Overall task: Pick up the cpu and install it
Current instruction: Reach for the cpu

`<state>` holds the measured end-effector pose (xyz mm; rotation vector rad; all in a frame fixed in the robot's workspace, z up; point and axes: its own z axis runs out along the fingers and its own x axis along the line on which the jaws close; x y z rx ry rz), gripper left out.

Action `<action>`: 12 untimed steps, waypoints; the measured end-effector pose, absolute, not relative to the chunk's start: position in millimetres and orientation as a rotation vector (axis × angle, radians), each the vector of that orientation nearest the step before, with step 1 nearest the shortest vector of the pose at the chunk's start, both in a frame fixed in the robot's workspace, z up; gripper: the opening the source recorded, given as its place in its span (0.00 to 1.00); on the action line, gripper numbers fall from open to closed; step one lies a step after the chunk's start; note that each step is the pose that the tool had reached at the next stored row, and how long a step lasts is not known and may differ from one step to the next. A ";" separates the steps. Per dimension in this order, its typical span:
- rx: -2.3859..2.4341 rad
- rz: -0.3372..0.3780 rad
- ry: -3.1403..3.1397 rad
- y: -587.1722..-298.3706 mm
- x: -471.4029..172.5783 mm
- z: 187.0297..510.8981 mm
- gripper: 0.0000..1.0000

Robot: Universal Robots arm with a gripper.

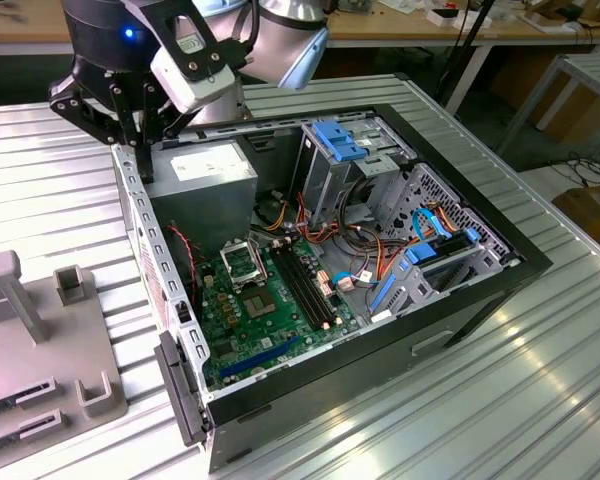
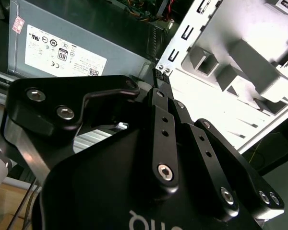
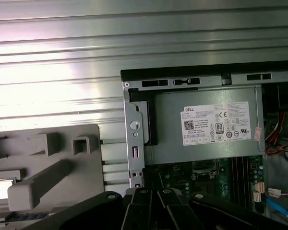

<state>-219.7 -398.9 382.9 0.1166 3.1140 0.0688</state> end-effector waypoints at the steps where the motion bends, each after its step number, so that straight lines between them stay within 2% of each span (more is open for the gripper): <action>1: 0.117 0.069 3.114 -398.8 -220.7 382.8 0.11; 12: 0.117 0.069 3.114 -398.9 -229.5 382.8 0.11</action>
